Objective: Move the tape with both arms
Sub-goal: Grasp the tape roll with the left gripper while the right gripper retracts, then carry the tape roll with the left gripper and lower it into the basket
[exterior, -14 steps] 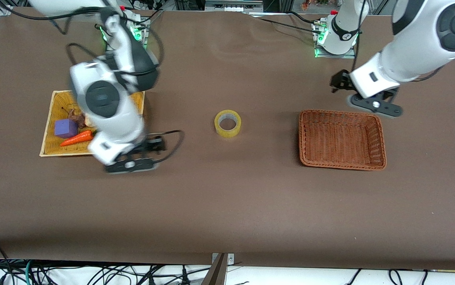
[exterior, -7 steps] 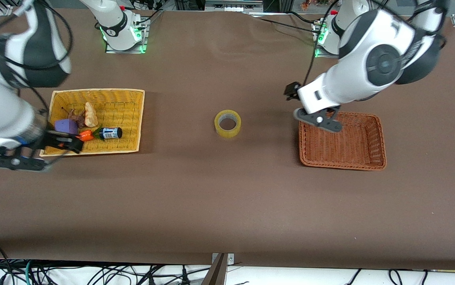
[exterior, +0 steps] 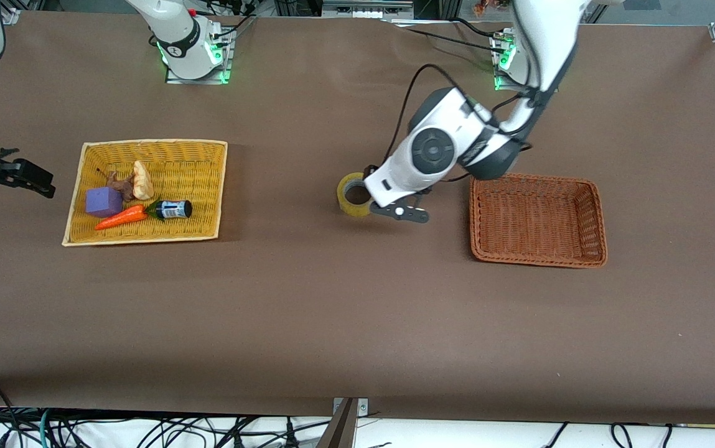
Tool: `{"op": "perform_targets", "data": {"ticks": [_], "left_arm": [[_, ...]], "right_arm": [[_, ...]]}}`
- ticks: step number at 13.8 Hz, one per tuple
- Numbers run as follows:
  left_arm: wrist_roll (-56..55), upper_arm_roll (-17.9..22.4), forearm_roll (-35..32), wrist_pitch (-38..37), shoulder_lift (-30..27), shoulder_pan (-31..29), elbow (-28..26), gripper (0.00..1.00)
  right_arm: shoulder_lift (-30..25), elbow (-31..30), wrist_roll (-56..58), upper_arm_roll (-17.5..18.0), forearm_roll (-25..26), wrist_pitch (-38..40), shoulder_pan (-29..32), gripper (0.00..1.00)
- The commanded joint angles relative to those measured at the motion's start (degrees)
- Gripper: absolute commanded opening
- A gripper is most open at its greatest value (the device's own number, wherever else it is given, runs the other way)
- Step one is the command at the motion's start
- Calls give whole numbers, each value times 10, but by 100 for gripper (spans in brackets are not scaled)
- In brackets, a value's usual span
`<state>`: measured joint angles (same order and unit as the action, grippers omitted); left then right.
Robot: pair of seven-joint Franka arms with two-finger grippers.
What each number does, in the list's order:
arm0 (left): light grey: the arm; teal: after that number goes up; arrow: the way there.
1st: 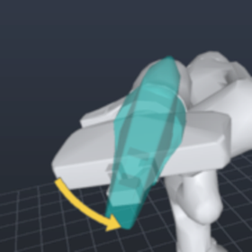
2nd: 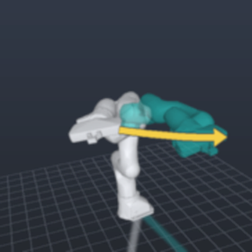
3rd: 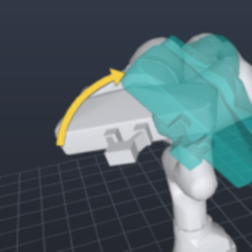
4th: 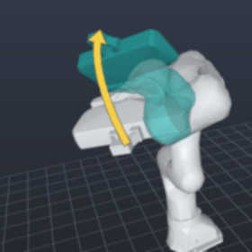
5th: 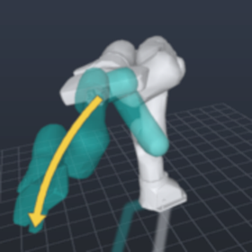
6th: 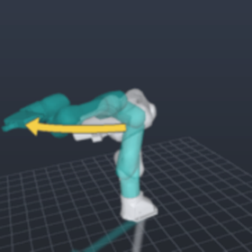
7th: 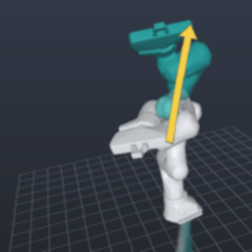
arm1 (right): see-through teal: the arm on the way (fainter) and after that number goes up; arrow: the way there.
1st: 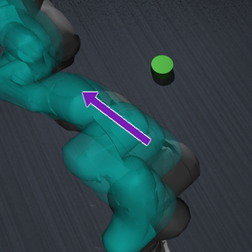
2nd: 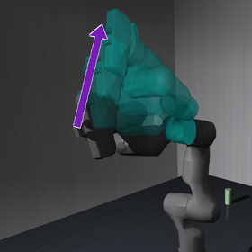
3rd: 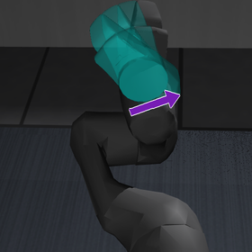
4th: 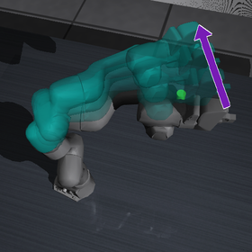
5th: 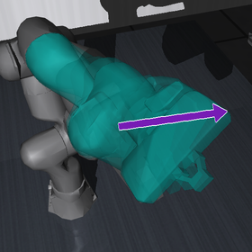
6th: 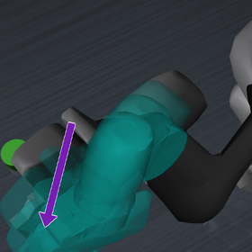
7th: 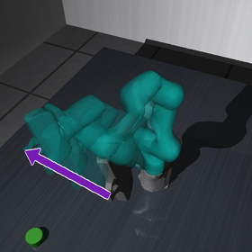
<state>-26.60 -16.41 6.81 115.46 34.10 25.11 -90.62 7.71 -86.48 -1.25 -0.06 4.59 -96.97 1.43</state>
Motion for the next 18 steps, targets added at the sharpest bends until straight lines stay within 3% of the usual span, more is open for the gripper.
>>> {"op": "perform_targets", "data": {"ticks": [1, 4, 7, 9, 10, 11, 12, 13, 18], "left_arm": [[-28, 5, -15, 60, 48, 37, 6, 100], [-43, 8, -16, 94, 80, 56, 4, 100], [-44, 9, -61, 94, 87, 56, 4, 99], [-44, 9, -70, 104, 99, 56, 4, 90], [-43, 9, -71, 109, 107, 56, 4, 83], [-35, 9, -71, 109, 111, 53, 5, 61], [-40, 9, -71, 107, 110, 52, 8, 17], [-43, 9, -71, 104, 106, 52, 9, 0], [-40, 11, -71, 73, 82, 43, 18, 0]], "right_arm": [[-58, -70, 15, -1, -14, -34, 6, 100], [-61, -71, 53, -2, -13, -34, 7, 100], [-62, -71, 104, -3, -13, -21, 15, 100], [-60, -70, 100, -4, -11, -2, 15, 100], [-55, -65, 100, -6, -12, 3, 15, 100], [-52, -60, 100, -14, -12, 6, 16, 100], [-48, -55, 101, -22, -13, 8, 16, 100], [-44, -53, 101, -22, -13, 8, 16, 100], [-40, -47, 100, -22, -13, 8, 15, 100]]}}
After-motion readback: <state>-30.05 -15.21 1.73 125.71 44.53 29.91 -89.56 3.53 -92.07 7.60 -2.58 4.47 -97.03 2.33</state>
